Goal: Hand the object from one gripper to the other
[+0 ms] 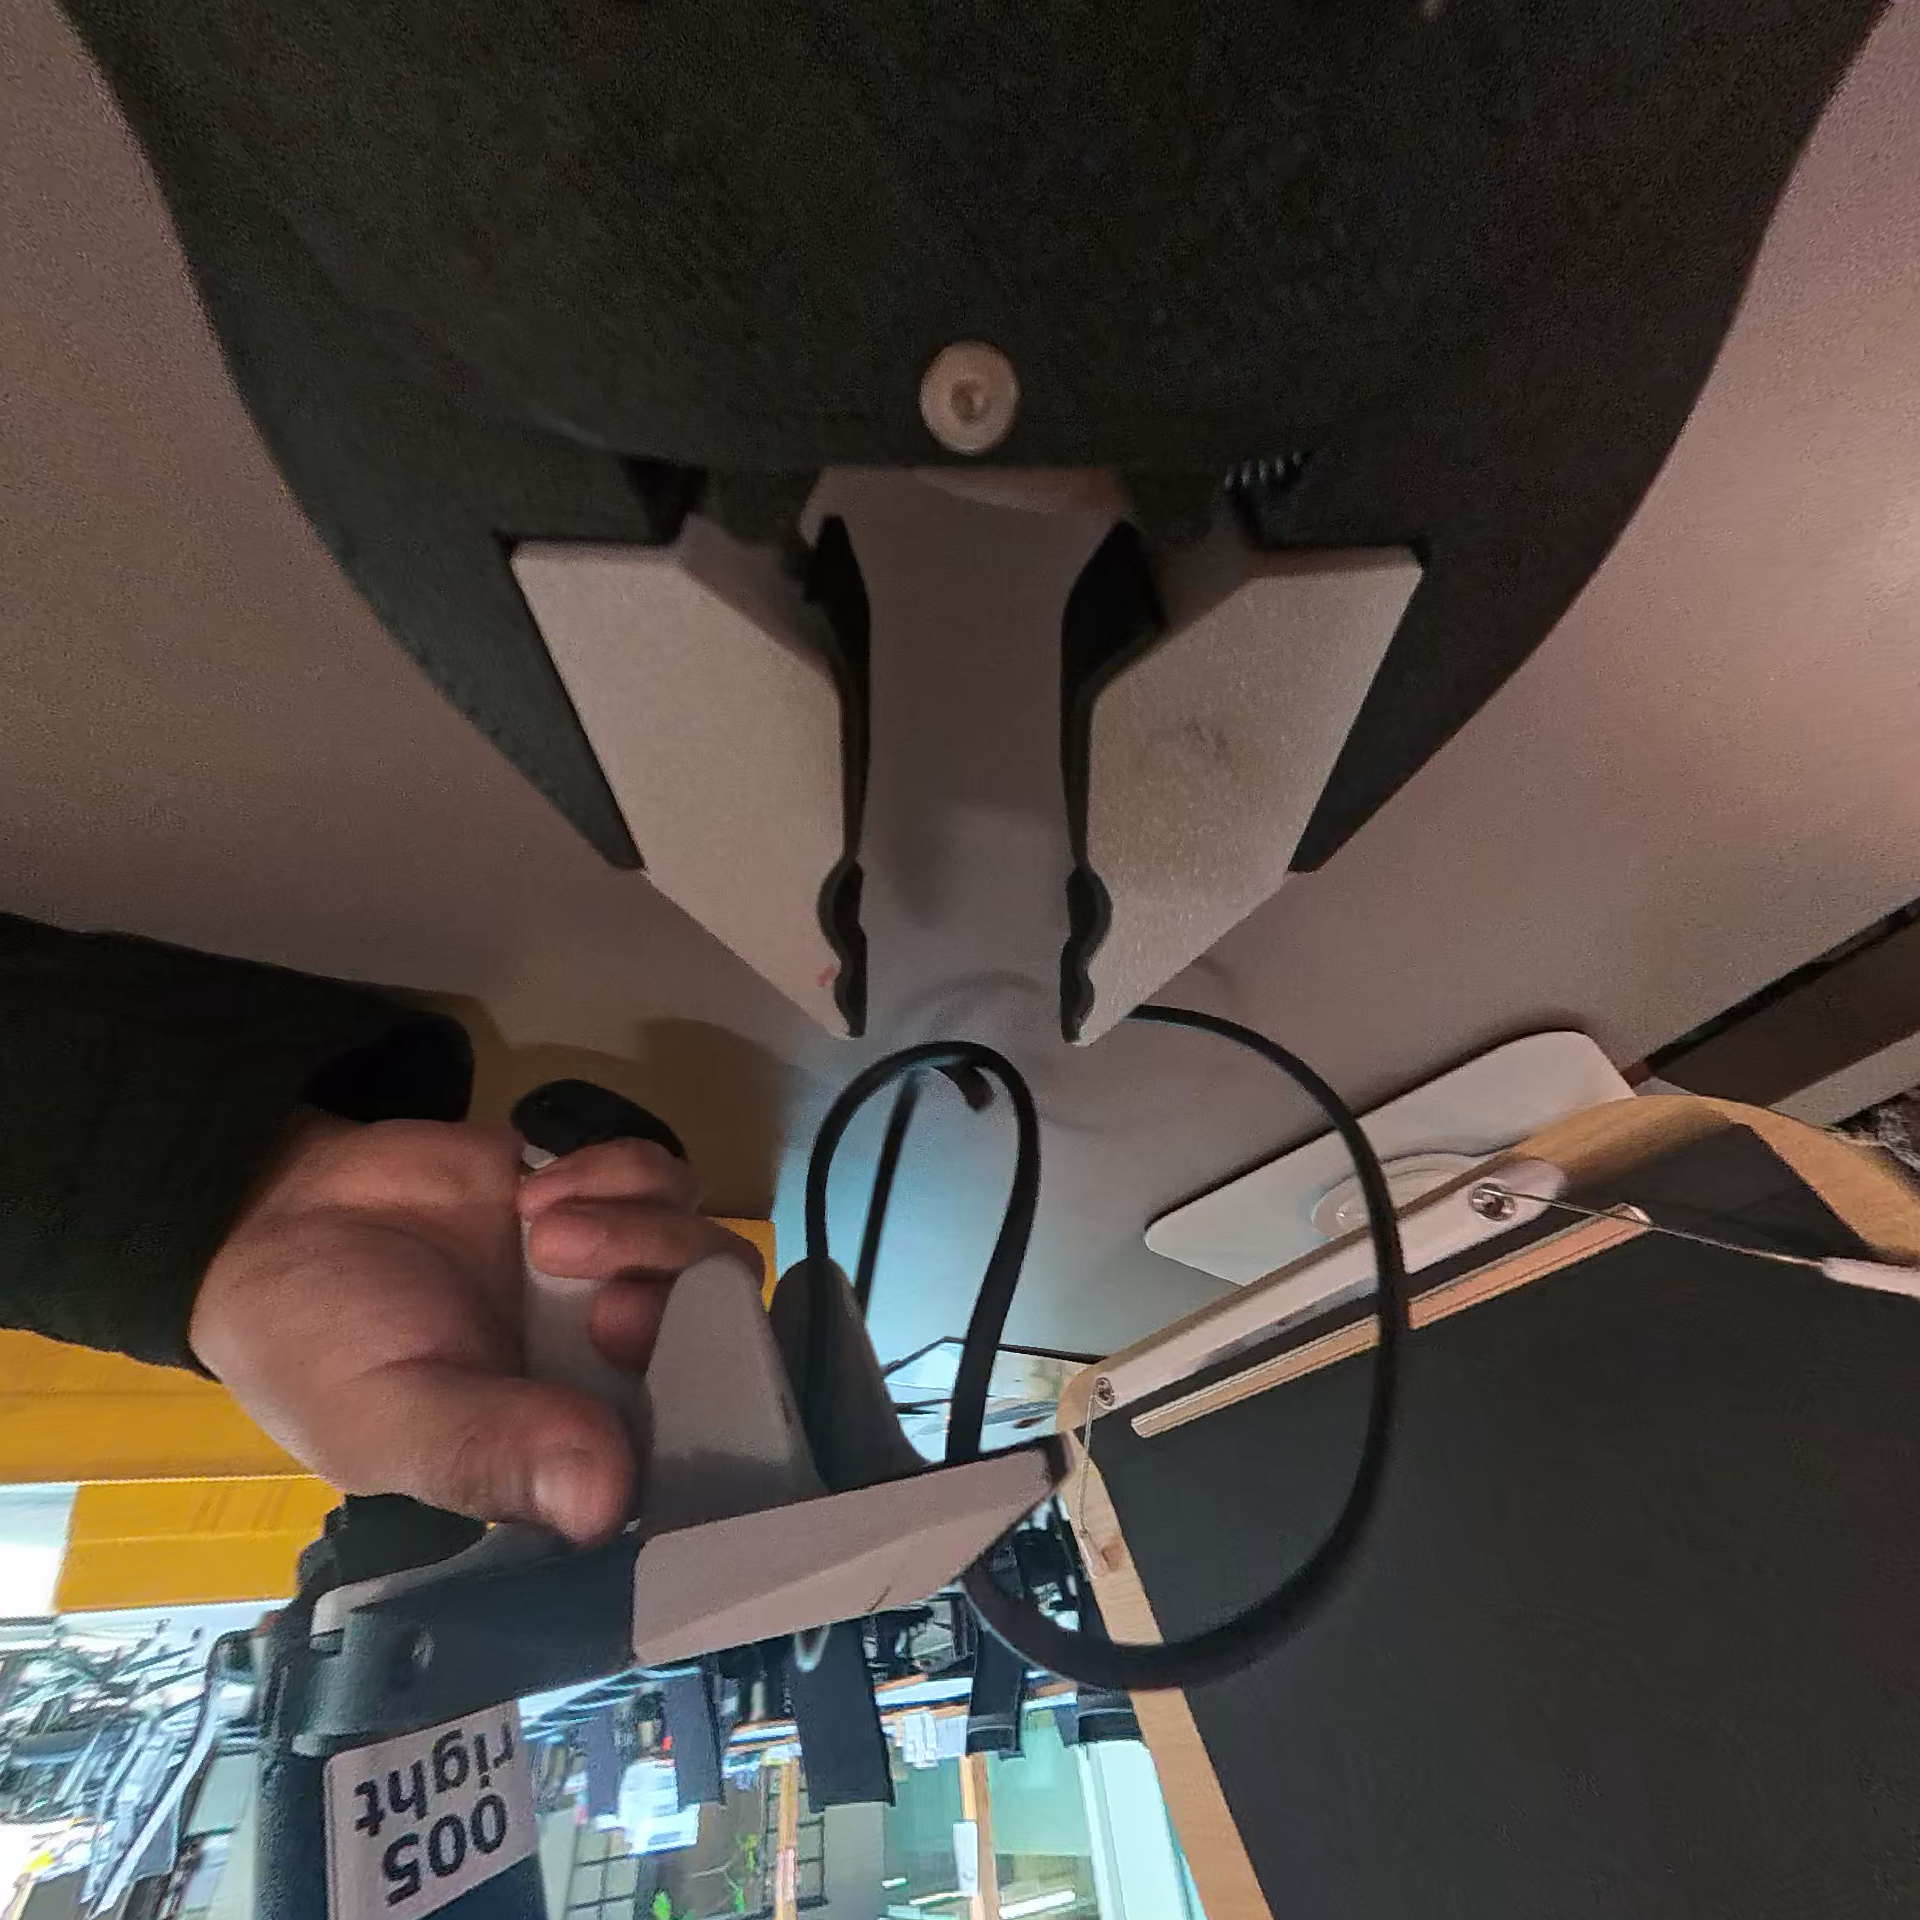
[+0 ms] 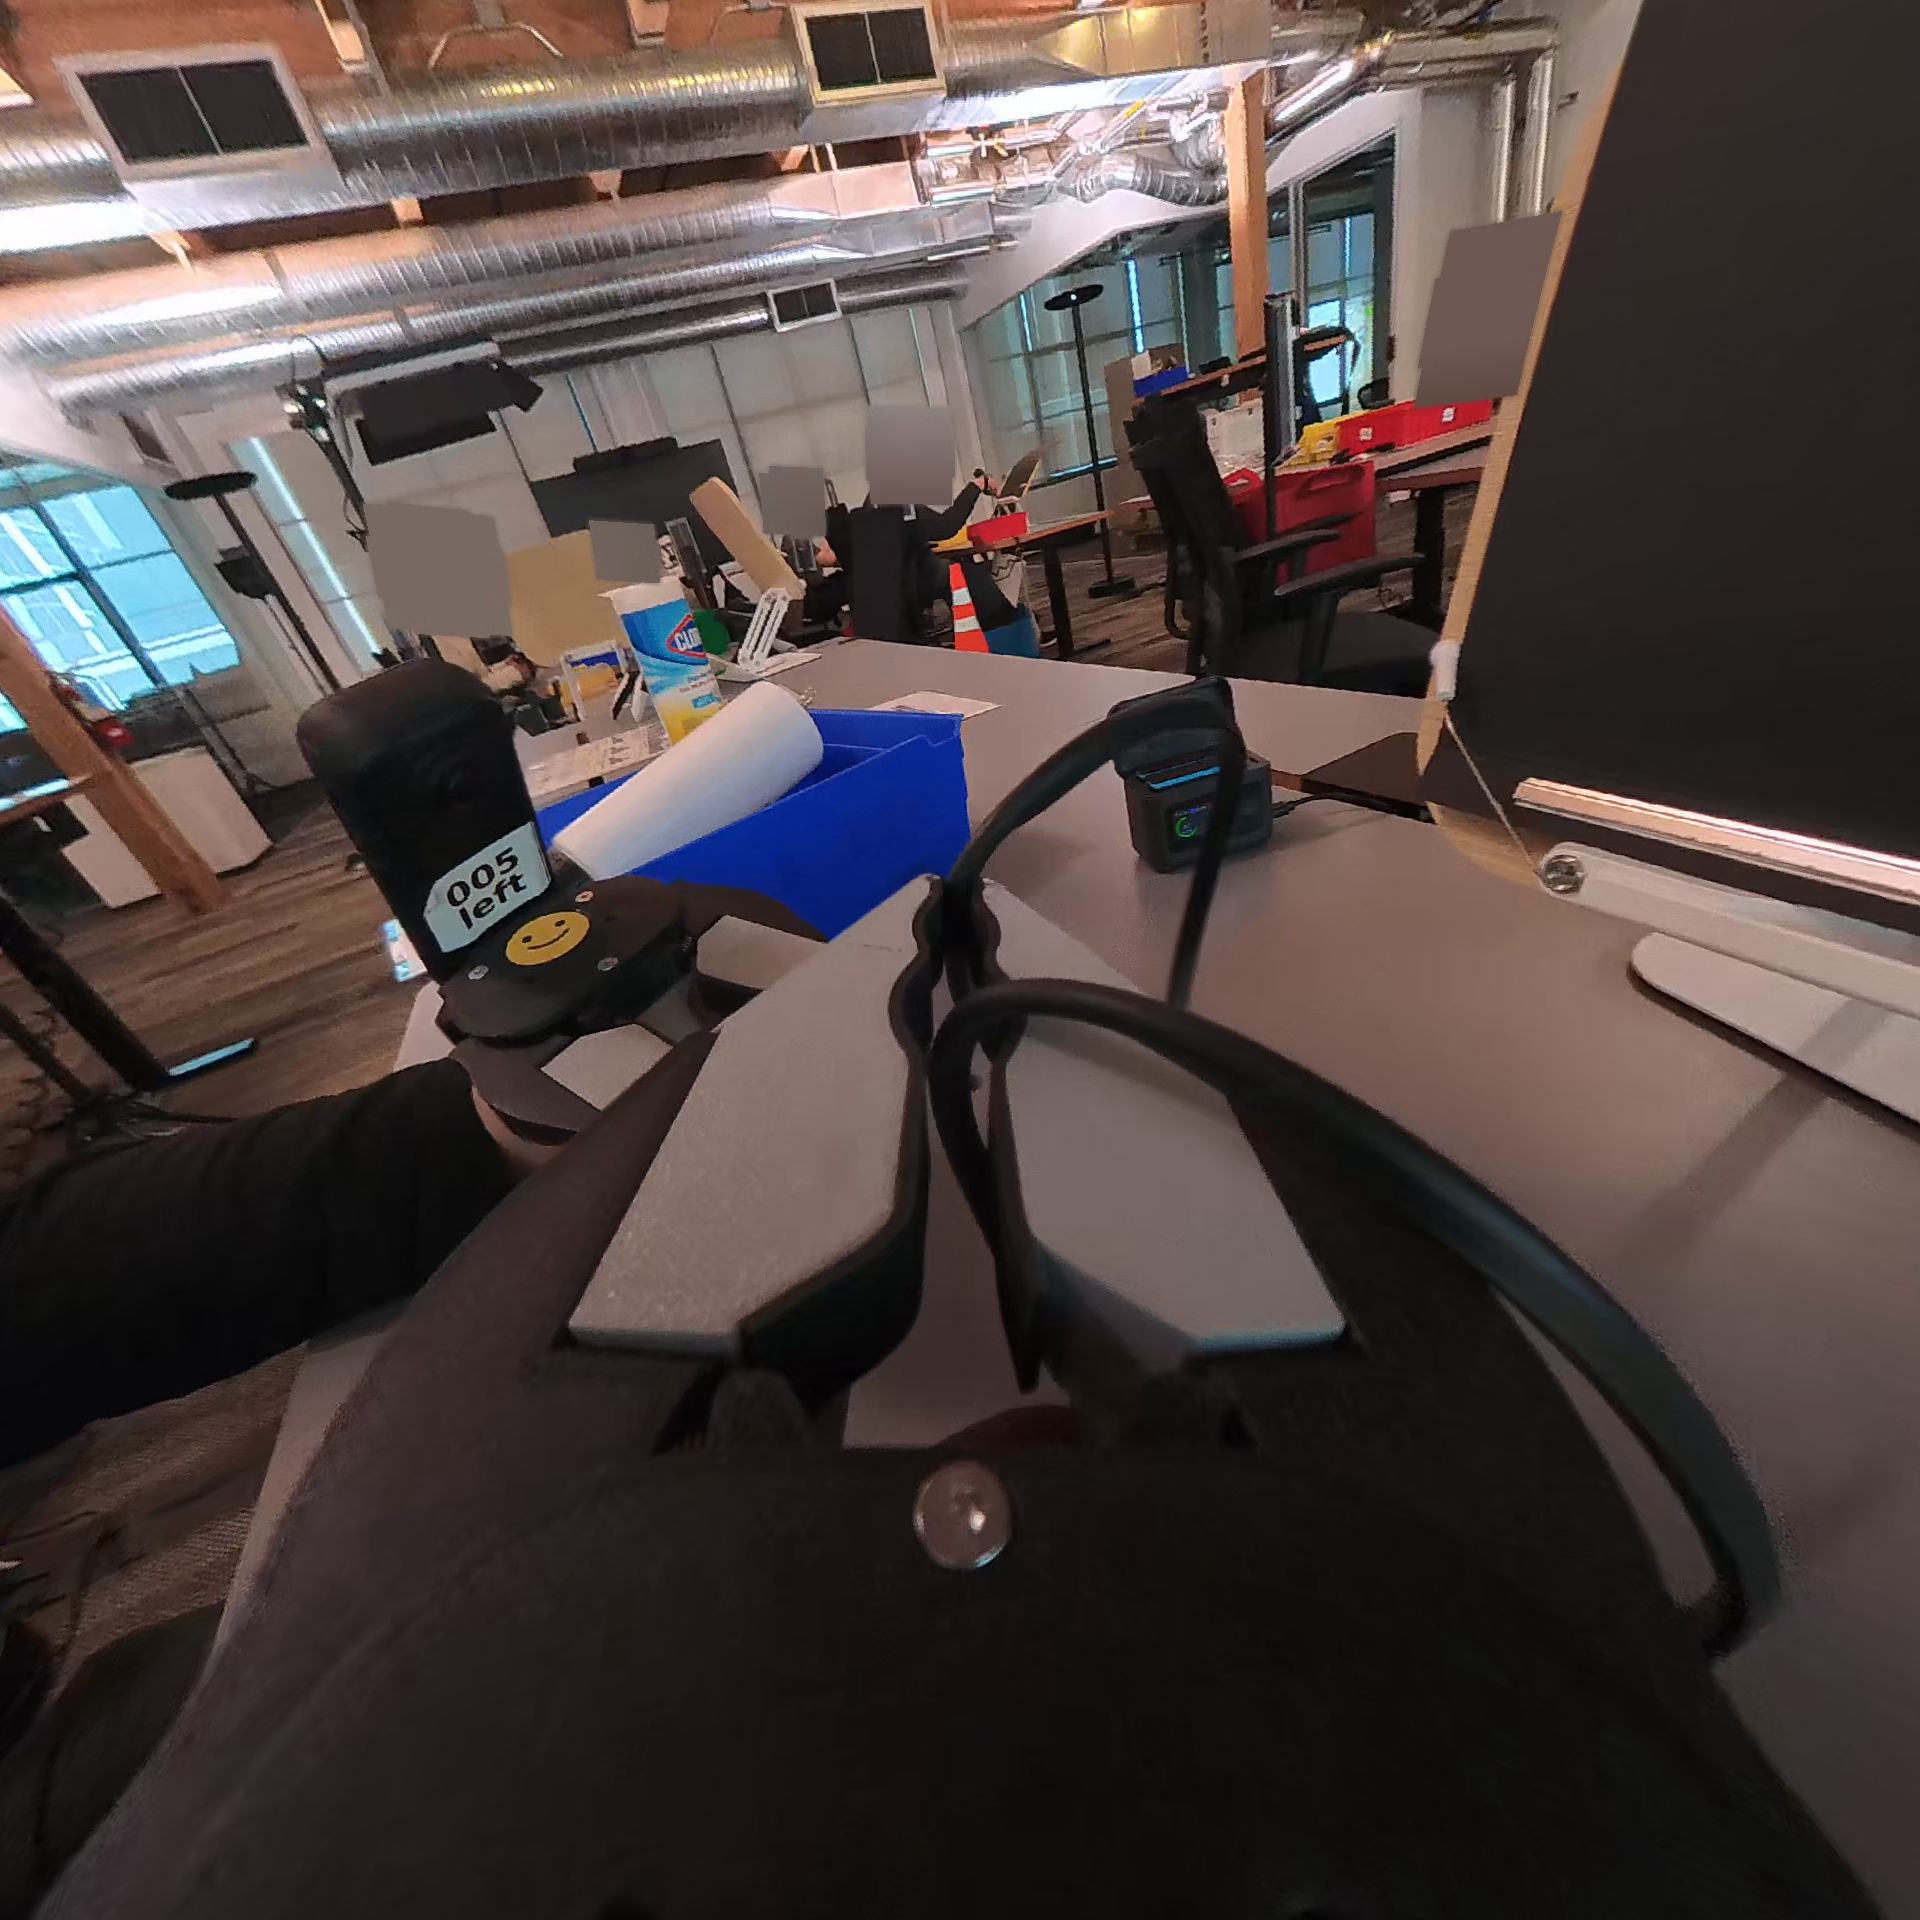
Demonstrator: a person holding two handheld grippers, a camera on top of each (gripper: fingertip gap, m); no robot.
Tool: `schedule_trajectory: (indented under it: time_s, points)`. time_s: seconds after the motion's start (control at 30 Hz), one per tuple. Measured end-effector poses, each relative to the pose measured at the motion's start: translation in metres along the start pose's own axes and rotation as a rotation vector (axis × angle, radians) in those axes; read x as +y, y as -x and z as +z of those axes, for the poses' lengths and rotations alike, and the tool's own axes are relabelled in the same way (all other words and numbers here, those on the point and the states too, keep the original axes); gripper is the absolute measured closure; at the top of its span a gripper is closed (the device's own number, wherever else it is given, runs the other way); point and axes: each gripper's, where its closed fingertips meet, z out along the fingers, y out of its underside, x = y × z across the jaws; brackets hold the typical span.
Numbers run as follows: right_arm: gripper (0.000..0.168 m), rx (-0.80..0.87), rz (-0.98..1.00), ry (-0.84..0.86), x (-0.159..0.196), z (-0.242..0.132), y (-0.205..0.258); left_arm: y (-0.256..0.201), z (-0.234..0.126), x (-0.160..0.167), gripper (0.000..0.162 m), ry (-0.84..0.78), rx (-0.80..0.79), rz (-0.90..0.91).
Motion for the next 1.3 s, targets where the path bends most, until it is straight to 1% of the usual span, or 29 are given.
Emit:
schedule_trajectory:
  time_s: [0.07, 0.1, 0.17, 0.27, 0.37, 0.43, 0.5, 0.53, 0.6, 0.7, 0.8, 0.9, 0.93, 1.0, 1.03, 1.13, 1.23, 1.27, 1.3]
  points:
    - [0.168, -0.01, 0.002, 0.009, 0.002, 0.001, 0.002, 0.009, -0.003, -0.005, 0.129, -0.023, -0.074, 0.044]
    - [0.168, -0.014, -0.003, 0.017, 0.003, 0.002, 0.003, 0.011, -0.005, -0.008, 0.13, -0.036, -0.081, 0.05]
    - [0.168, -0.053, -0.003, 0.042, 0.007, 0.005, 0.01, 0.009, -0.007, -0.012, 0.13, -0.061, -0.05, 0.01]
    - [0.168, -0.155, 0.042, 0.109, 0.021, 0.011, 0.026, 0.007, -0.01, -0.02, 0.13, -0.112, -0.017, -0.045]
    - [0.168, -0.145, -0.006, 0.148, 0.03, 0.016, 0.029, -0.001, -0.009, -0.021, 0.131, -0.119, 0.025, -0.047]
    - [0.168, -0.154, -0.025, 0.166, 0.034, 0.018, 0.033, -0.002, -0.008, -0.017, 0.154, -0.091, 0.021, -0.013]
    - [0.168, -0.145, -0.028, 0.177, 0.036, 0.02, 0.032, -0.002, -0.007, -0.014, 0.158, -0.064, 0.016, 0.019]
    - [0.164, -0.137, -0.021, 0.188, 0.038, 0.019, 0.03, 0.0, -0.006, -0.011, 0.158, -0.047, -0.003, 0.033]
    - [0.149, -0.111, 0.01, 0.213, 0.042, 0.019, 0.022, 0.011, -0.006, -0.007, 0.158, -0.019, -0.065, 0.051]
    - [0.145, -0.053, 0.056, 0.231, 0.045, 0.017, 0.007, 0.035, -0.012, -0.006, 0.159, -0.011, -0.185, 0.032]
    - [0.141, -0.052, 0.092, 0.237, 0.046, 0.015, 0.004, 0.058, -0.024, -0.012, 0.159, -0.041, -0.303, 0.029]
    - [0.139, -0.019, 0.097, 0.272, 0.052, 0.014, -0.003, 0.065, -0.034, -0.021, 0.159, -0.066, -0.381, 0.122]
    - [0.139, 0.003, 0.094, 0.288, 0.055, 0.014, -0.007, 0.063, -0.034, -0.023, 0.159, -0.073, -0.379, 0.151]
    - [0.135, 0.032, 0.096, 0.297, 0.057, 0.013, -0.013, 0.045, -0.027, -0.024, 0.159, -0.075, -0.297, 0.203]
    - [0.132, 0.027, 0.106, 0.289, 0.056, 0.014, -0.012, 0.04, -0.023, -0.022, 0.159, -0.062, -0.284, 0.231]
    - [0.125, -0.023, 0.165, 0.257, 0.052, 0.015, -0.006, 0.023, -0.01, -0.006, 0.159, 0.023, -0.232, 0.348]
    - [0.117, -0.066, 0.228, 0.259, 0.052, 0.015, -0.003, 0.012, -0.004, -0.001, 0.158, 0.045, -0.225, 0.481]
    - [0.114, -0.084, 0.224, 0.267, 0.053, 0.015, 0.0, 0.008, -0.004, -0.002, 0.158, 0.041, -0.215, 0.501]
    - [0.115, -0.085, 0.197, 0.277, 0.054, 0.014, 0.001, 0.005, -0.004, -0.002, 0.158, 0.031, -0.194, 0.497]
